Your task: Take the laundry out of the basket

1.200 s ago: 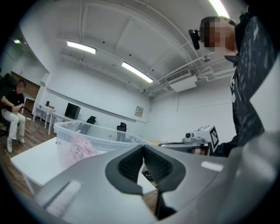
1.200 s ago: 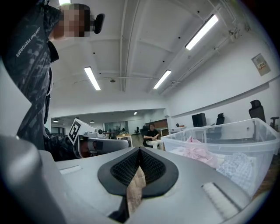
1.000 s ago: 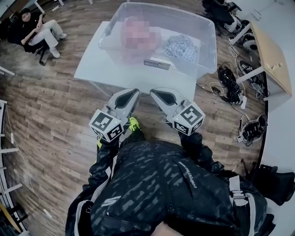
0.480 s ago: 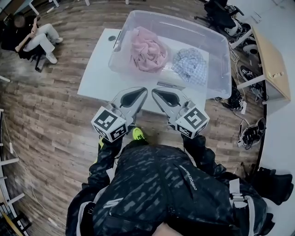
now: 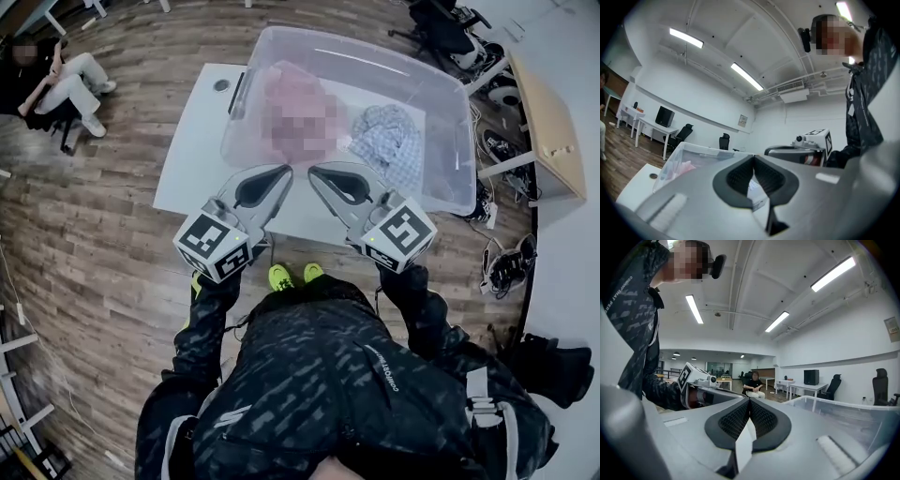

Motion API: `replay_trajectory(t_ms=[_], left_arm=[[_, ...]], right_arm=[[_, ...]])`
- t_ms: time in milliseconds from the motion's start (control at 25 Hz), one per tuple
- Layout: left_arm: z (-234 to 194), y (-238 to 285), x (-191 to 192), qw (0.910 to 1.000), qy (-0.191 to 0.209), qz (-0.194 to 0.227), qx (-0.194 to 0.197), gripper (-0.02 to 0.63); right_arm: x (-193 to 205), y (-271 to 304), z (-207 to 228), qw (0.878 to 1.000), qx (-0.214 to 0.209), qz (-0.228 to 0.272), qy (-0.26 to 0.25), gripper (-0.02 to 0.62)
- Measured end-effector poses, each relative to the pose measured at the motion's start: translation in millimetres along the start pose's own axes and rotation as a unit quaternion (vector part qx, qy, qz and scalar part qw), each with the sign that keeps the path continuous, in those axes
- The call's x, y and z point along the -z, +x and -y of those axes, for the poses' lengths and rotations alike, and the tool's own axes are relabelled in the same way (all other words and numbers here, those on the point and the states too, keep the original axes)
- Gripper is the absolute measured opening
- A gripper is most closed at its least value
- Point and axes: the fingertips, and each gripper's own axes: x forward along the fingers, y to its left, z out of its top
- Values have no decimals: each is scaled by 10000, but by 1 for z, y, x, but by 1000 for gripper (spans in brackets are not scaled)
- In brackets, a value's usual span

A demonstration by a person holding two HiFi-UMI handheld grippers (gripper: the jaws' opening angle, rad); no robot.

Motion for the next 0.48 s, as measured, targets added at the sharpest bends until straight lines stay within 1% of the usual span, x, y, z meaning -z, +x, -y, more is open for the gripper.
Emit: replay_trajectory(t_ms=[320,480], left_arm=[[-30,44,-21,9998,192,-33,-55,11],[-46,77,-32,9994,255,-189,150,14]], right_arm=[[-12,10,52,9995,-24,-161,-274,0],[-14,29,83,9982,-176,-370,-446,7]])
